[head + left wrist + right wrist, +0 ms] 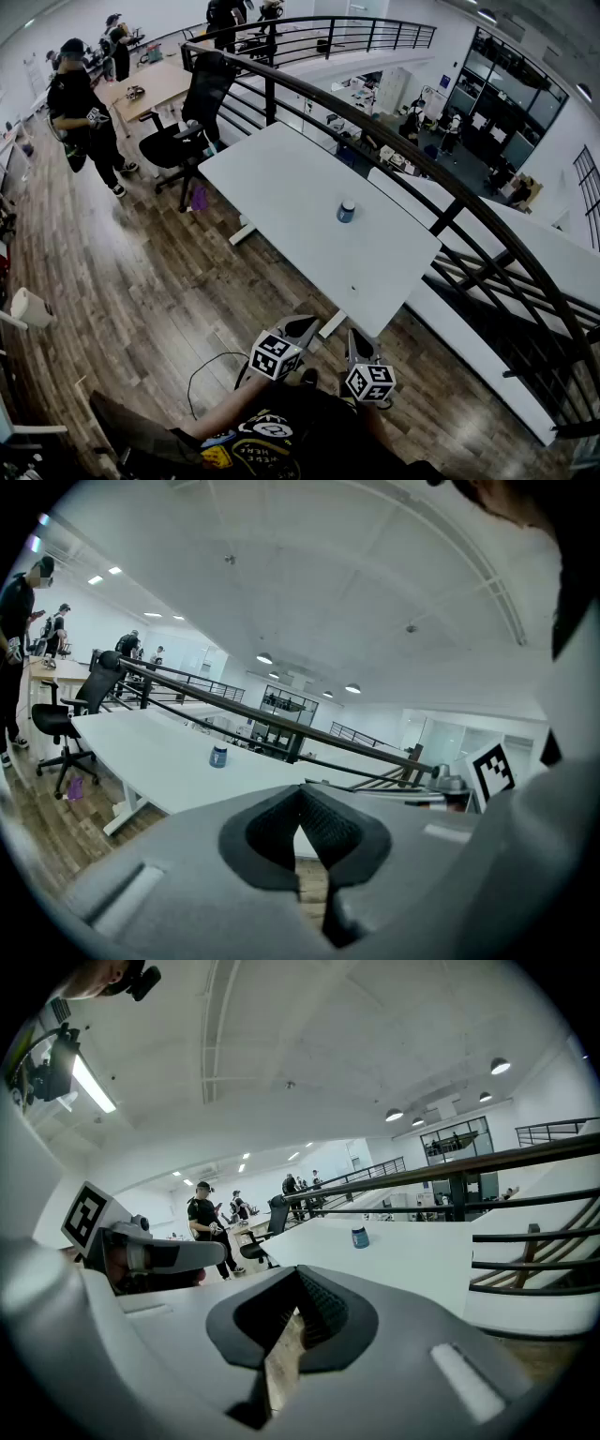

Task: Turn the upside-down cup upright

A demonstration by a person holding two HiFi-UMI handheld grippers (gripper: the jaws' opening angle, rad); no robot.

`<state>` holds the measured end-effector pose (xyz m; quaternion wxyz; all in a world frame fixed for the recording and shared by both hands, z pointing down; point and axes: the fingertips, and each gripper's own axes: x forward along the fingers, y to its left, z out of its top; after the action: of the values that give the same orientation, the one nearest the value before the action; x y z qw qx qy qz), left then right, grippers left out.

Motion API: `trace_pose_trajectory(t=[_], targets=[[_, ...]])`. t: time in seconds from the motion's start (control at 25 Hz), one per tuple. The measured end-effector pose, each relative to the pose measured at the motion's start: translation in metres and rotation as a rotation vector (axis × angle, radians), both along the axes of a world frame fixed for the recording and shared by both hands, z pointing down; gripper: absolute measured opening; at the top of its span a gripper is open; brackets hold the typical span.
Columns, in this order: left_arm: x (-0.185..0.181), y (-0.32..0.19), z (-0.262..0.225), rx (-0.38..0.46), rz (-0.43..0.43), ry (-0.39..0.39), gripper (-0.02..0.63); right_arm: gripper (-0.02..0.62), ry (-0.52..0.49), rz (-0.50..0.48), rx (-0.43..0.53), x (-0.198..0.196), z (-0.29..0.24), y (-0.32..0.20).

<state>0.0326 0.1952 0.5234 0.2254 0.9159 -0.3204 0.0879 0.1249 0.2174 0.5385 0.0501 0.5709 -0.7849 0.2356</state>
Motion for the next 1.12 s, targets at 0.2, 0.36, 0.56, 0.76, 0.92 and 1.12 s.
trace_pose_trajectory(t=[0.2, 0.36, 0.56, 0.76, 0.92, 1.12], targets=[[-0.001, 0.003, -0.003, -0.009, -0.009, -0.005, 0.005, 0.0, 0.002, -0.002, 0.002, 0.002, -0.003, 0.005], [0.004, 0.009, 0.002, -0.019, 0.018, -0.016, 0.005, 0.0, -0.002, 0.001, -0.005, 0.001, -0.001, 0.008], [0.01, 0.008, 0.001, 0.001, 0.036, -0.028, 0.005, 0.0, 0.001, -0.001, 0.0, 0.002, -0.002, 0.007], [0.008, 0.007, 0.002, -0.008, 0.039, -0.022, 0.005, 0.0, 0.004, 0.002, -0.005, 0.001, 0.0, 0.006], [0.009, 0.006, 0.004, -0.018, 0.051, -0.016, 0.005, 0.0, 0.009, 0.005, -0.005, 0.0, 0.0, 0.003], [-0.003, 0.001, 0.003, -0.009, 0.037, -0.004, 0.005, 0.002, -0.009, -0.004, 0.008, -0.011, 0.0, -0.003]])
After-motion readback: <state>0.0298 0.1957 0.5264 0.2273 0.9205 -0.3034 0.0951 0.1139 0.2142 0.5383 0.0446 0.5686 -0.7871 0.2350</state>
